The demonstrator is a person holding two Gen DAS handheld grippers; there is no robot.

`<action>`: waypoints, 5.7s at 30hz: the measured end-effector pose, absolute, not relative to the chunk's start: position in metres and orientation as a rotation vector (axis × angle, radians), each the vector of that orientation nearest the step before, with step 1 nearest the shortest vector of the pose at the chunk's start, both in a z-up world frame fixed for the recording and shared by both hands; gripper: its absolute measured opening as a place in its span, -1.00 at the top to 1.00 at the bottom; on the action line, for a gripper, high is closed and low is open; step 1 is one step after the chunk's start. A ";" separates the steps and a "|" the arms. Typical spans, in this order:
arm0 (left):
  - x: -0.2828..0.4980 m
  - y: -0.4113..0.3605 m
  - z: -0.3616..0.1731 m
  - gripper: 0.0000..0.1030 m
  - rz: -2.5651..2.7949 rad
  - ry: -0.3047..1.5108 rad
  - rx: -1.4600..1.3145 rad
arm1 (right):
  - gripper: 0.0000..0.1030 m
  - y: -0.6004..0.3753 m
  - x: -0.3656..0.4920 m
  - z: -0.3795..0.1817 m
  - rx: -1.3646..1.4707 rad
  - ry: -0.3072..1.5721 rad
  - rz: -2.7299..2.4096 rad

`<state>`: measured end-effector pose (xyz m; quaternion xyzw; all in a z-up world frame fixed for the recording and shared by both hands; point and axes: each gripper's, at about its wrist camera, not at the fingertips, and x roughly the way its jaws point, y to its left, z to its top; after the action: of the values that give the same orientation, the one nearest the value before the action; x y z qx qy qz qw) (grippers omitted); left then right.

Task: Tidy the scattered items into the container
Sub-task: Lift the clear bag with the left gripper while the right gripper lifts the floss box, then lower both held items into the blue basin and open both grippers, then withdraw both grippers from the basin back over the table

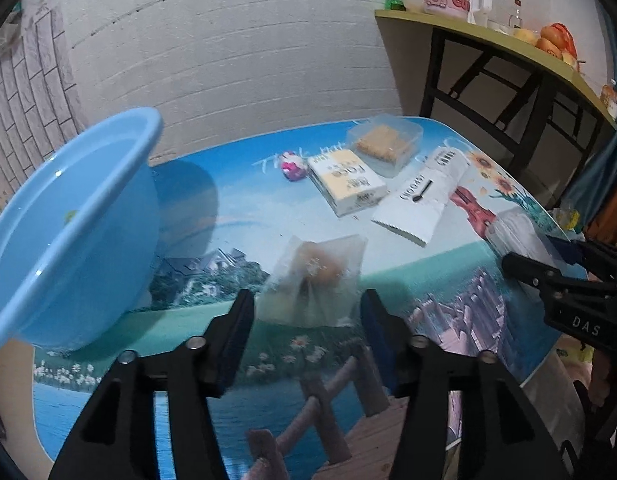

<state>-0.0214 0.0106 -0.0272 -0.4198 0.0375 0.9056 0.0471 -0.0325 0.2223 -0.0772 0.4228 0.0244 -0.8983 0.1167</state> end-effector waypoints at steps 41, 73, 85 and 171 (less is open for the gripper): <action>0.018 -0.031 0.065 0.64 2.905 -0.053 -0.837 | -0.10 0.168 -0.008 -0.010 0.959 0.052 -2.628; -0.031 -0.217 0.028 0.47 3.108 -0.204 -1.090 | -0.10 -0.041 -0.037 0.035 0.845 0.187 -2.321; -0.028 -0.242 0.020 -0.45 3.061 -0.372 -1.110 | -0.10 -0.080 -0.063 0.026 0.917 0.256 -2.290; 0.003 0.026 0.022 -0.95 2.764 0.035 -1.008 | -0.94 0.272 0.001 0.001 1.012 -0.212 -2.847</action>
<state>0.0029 0.0257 0.0221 -0.3410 0.0117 0.9347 0.0993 0.0007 0.2720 0.0011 0.3336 -0.0697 -0.9384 0.0560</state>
